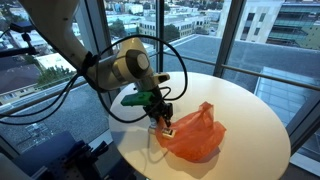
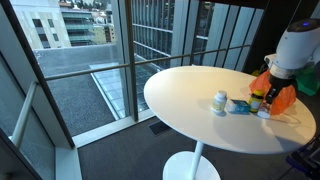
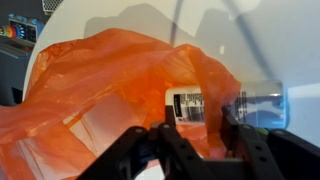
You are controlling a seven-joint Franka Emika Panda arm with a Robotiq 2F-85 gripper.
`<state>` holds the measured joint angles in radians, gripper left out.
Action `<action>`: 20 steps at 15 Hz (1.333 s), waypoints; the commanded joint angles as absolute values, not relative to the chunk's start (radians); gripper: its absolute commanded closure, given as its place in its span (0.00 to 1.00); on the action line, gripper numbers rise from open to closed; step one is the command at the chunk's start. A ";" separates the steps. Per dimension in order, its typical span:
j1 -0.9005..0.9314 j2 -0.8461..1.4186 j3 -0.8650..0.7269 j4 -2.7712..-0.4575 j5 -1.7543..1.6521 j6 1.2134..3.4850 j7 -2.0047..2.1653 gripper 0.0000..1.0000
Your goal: Pick up the longest white container from the table and put it in the orange plastic bag
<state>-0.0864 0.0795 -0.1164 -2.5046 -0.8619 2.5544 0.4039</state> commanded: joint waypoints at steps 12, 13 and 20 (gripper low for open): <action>-0.112 0.025 -0.138 -2.497 -0.725 2.549 0.334 0.98; -0.116 0.015 -0.141 -2.494 -0.715 2.543 0.332 0.98; -0.138 -0.039 -0.149 -2.470 -0.705 2.531 0.336 0.98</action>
